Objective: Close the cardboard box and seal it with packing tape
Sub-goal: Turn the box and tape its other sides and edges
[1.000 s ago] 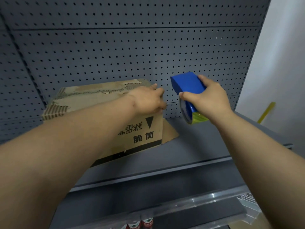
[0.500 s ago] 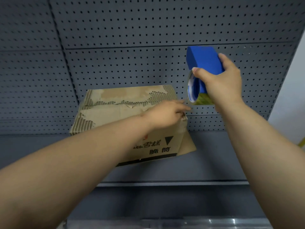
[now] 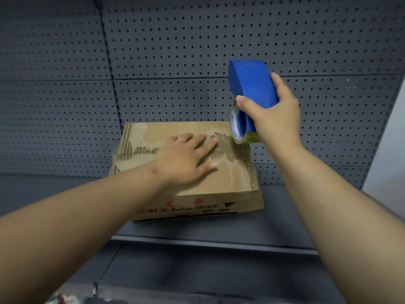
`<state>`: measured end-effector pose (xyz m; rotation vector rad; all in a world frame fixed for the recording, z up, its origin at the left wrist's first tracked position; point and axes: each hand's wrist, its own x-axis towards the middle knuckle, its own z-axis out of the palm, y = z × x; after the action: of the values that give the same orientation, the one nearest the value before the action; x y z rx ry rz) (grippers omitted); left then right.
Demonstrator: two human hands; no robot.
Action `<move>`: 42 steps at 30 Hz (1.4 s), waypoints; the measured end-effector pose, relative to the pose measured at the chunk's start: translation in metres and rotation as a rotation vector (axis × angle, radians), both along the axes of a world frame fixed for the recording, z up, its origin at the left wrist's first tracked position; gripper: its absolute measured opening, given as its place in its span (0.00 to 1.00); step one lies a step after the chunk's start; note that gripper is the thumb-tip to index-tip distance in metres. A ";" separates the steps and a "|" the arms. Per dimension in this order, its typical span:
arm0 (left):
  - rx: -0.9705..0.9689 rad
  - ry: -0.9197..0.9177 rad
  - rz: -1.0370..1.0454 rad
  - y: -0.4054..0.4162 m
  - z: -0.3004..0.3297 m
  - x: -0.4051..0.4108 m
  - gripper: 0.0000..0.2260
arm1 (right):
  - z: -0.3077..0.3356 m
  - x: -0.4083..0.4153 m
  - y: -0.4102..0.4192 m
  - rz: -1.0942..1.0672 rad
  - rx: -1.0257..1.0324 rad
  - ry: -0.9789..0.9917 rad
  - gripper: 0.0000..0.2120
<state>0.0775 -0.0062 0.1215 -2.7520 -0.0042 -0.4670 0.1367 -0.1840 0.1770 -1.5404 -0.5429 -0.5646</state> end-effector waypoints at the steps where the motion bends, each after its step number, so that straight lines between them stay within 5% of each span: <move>1: 0.035 -0.043 -0.048 0.006 0.002 -0.004 0.29 | -0.001 -0.003 0.004 0.011 0.001 -0.003 0.38; 5: 0.168 -0.039 -0.208 0.026 -0.001 -0.021 0.27 | -0.008 -0.017 0.020 0.031 -0.004 -0.011 0.39; 12: 0.275 -0.172 -0.172 0.041 -0.055 -0.037 0.29 | -0.019 -0.039 0.037 0.013 0.020 -0.011 0.39; 22: -0.004 0.054 -0.220 0.022 -0.110 -0.041 0.24 | -0.051 -0.067 0.057 -0.061 0.007 0.036 0.40; 25: -0.045 -0.061 -0.411 0.032 -0.093 -0.044 0.18 | -0.057 -0.074 0.062 -0.070 -0.014 0.060 0.42; 28: -0.282 -0.334 -0.394 0.059 -0.054 -0.060 0.11 | -0.064 -0.084 0.073 -0.075 -0.033 0.087 0.47; 31: -0.831 -0.513 -0.225 0.085 -0.001 -0.068 0.13 | -0.071 -0.100 0.092 -0.043 -0.061 0.061 0.47; 35: -1.559 -0.413 -0.303 0.099 0.079 -0.080 0.16 | -0.072 -0.126 0.123 -0.015 -0.103 -0.016 0.44; 42: -1.597 0.053 -0.308 0.110 0.117 -0.124 0.22 | -0.076 -0.170 0.159 0.008 -0.093 -0.070 0.44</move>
<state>-0.0468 0.1039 0.2388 -4.3718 0.1049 -0.6219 -0.0331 -0.0253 0.1013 -1.6106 -0.6363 -0.5959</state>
